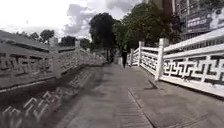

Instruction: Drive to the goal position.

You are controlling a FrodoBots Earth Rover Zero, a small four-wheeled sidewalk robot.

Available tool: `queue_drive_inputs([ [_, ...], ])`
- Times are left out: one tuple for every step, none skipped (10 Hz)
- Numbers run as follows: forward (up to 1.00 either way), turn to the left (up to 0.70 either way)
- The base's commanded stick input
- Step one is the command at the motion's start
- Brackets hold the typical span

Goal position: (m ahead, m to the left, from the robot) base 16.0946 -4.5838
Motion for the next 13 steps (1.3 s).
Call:
queue_drive_inputs([
  [0.57, 0.00],
  [0.45, 0.00],
  [0.45, 0.00],
  [0.45, 0.00],
  [0.48, 0.00],
  [0.70, 0.00],
  [0.70, 0.00],
  [0.70, 0.00],
  [0.70, 0.00],
  [0.70, 0.00],
  [0.62, 0.00],
  [0.53, 0.00],
  [0.45, 0.00],
])
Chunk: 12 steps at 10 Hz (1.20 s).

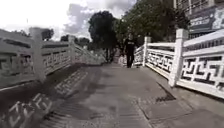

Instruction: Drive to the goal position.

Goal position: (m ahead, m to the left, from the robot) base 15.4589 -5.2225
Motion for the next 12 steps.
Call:
queue_drive_inputs([
  [0.45, 0.01],
  [0.45, 0.22],
  [0.45, 0.27],
  [0.45, 0.27],
  [0.45, 0.06],
  [0.45, 0.00],
  [0.45, 0.00],
  [0.45, 0.00],
  [0.45, 0.00],
  [0.45, 0.00],
  [0.45, 0.00],
  [0.45, 0.00],
])
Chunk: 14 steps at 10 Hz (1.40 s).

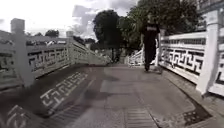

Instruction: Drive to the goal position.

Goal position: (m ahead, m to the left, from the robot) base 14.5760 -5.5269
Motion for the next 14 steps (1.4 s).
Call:
queue_drive_inputs([
  [0.45, 0.00],
  [0.45, 0.00],
  [0.45, 0.00],
  [0.45, 0.00],
  [0.45, -0.09],
  [0.45, -0.27],
  [0.45, -0.24],
  [0.45, 0.00],
  [0.45, 0.00],
  [0.45, 0.00],
  [0.57, 0.00],
  [0.70, 0.00],
  [0.70, 0.00],
  [0.70, 0.00],
])
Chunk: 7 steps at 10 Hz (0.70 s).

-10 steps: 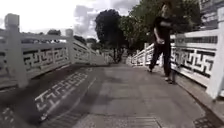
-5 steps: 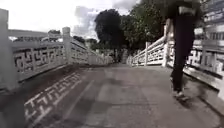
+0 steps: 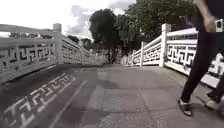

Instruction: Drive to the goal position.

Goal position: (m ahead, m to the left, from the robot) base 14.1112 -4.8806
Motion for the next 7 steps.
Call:
queue_drive_inputs([
  [0.70, 0.00],
  [0.70, 0.00],
  [0.70, 0.00],
  [0.70, 0.00],
  [0.70, 0.00],
  [0.70, 0.00],
  [0.70, 0.00],
])
